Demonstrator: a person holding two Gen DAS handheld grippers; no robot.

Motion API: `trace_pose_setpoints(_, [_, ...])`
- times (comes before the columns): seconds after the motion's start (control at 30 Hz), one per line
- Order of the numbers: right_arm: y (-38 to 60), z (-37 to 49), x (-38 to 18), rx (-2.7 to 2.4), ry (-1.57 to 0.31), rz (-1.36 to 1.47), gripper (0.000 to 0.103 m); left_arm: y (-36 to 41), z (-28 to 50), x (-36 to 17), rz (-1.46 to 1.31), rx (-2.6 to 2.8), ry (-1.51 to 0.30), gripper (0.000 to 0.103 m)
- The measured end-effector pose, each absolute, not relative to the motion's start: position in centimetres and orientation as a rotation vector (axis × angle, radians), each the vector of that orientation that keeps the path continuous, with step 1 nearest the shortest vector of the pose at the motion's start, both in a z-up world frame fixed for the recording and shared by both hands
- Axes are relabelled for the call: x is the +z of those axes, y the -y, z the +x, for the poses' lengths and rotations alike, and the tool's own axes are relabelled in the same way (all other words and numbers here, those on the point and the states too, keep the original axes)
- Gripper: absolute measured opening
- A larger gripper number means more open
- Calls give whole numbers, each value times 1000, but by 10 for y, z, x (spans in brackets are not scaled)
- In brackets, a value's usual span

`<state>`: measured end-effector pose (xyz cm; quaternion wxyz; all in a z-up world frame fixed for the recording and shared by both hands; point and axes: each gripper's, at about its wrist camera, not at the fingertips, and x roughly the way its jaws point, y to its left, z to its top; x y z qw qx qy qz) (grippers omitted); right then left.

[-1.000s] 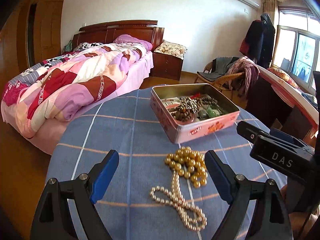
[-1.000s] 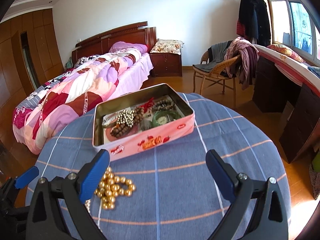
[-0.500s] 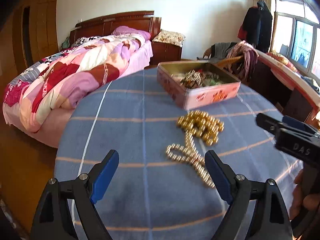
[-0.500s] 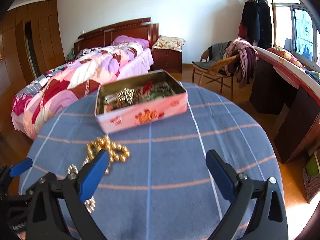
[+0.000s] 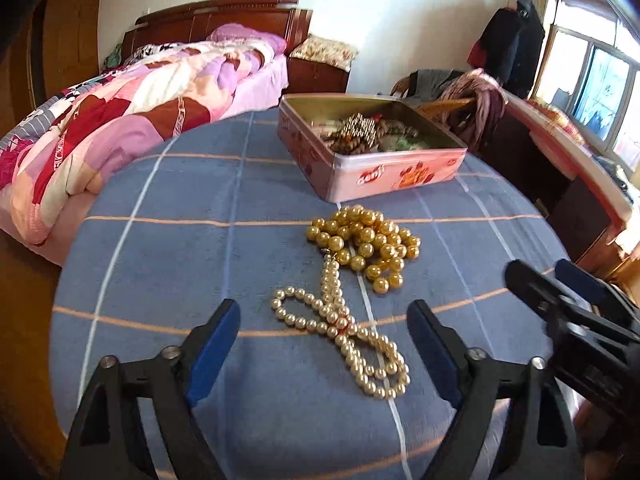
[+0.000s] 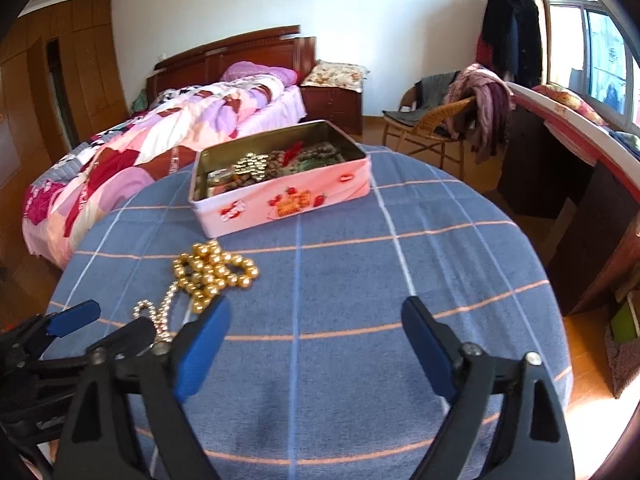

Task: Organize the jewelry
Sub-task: 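Grasp the white pearl strand with left gripper while right approaches gold pearls, then grasp the gold pearl strand with right gripper while left lifts white pearls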

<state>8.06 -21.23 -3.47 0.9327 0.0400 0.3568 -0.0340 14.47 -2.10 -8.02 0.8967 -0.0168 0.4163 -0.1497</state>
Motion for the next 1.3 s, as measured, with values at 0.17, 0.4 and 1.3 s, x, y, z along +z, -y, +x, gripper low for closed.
trace_pose_setpoints(0.17, [215,80,-34,-72,-731,92,88,28,151,-90,-16,-296,-927,59])
trace_pose_setpoints(0.4, [213,83,-34,-47,-740,106,88,42,145,-89,112,-315,-921,19])
trace_pose_setpoints(1.3, [142,177,-66,184,-881,-44,69,-39,138,-27,-159,-344,-675,5])
